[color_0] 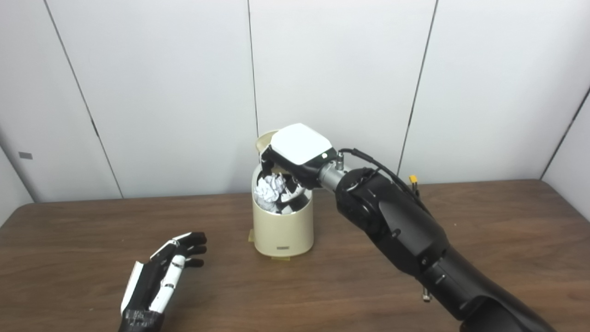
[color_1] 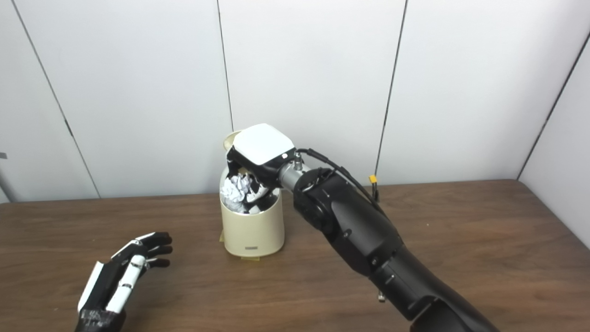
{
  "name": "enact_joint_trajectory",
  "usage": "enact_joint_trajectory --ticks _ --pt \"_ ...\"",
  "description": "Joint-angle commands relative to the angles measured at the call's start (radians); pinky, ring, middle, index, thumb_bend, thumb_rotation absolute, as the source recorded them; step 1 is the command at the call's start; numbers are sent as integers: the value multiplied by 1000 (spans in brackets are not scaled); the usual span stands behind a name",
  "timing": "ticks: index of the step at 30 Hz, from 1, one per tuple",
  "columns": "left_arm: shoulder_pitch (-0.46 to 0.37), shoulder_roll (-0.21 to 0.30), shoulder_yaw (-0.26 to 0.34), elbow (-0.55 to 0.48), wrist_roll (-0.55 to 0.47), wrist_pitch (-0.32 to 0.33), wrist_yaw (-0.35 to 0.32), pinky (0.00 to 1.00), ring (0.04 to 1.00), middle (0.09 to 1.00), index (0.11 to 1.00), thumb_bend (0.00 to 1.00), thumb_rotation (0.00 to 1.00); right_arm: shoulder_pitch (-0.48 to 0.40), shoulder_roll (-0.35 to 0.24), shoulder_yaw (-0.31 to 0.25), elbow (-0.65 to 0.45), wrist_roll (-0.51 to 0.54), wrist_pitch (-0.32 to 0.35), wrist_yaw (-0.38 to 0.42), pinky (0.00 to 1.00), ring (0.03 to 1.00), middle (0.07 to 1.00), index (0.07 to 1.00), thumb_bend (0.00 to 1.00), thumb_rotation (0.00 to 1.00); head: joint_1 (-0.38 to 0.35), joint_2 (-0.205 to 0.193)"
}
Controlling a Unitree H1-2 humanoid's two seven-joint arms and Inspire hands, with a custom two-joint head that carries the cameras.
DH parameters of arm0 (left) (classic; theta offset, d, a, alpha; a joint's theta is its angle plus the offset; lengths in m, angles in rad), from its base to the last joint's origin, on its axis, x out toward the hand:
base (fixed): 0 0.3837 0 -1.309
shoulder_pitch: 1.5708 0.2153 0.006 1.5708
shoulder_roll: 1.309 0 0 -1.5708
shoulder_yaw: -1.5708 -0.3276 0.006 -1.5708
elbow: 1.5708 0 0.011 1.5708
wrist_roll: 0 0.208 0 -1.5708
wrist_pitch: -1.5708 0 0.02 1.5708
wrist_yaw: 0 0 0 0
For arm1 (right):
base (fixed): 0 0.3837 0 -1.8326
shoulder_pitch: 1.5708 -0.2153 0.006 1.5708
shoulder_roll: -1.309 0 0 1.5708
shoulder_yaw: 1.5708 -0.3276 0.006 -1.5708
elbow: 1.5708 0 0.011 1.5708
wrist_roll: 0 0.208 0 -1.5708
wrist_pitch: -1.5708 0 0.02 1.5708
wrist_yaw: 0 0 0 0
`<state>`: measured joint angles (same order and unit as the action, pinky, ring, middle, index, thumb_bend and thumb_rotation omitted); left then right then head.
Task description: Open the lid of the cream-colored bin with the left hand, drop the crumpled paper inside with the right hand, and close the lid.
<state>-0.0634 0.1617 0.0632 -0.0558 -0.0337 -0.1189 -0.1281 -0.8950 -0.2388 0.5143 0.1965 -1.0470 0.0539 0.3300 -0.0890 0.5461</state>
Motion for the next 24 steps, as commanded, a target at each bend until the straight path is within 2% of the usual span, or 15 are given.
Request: enact_joint_trajectory --ticks 1,4,13,20,24 --pt "-21 8 1 -36 -10 -14 2 688 758 773 773 252 748 -51 -29 -4 -20 -30 12 23 490 611 688 594 951 68 -1 1" --pt "-20 8 2 -35 -2 -19 6 685 752 768 768 252 745 -53 -36 5 -28 -46 12 46 497 625 704 646 996 96 -2 5" --pt "-18 10 1 -38 -7 -18 1 669 746 766 765 247 751 -49 -50 25 -56 -100 -1 92 605 736 799 732 1000 156 -5 10" --pt "-16 12 0 -43 -18 -3 -5 687 757 775 771 255 749 -32 -53 21 -81 -118 -8 94 704 822 861 794 1000 166 -5 9" --pt "-18 12 -1 -40 -11 -9 -2 678 751 770 769 249 748 -16 -54 5 -101 -94 -27 53 686 811 852 796 1000 151 -6 9"
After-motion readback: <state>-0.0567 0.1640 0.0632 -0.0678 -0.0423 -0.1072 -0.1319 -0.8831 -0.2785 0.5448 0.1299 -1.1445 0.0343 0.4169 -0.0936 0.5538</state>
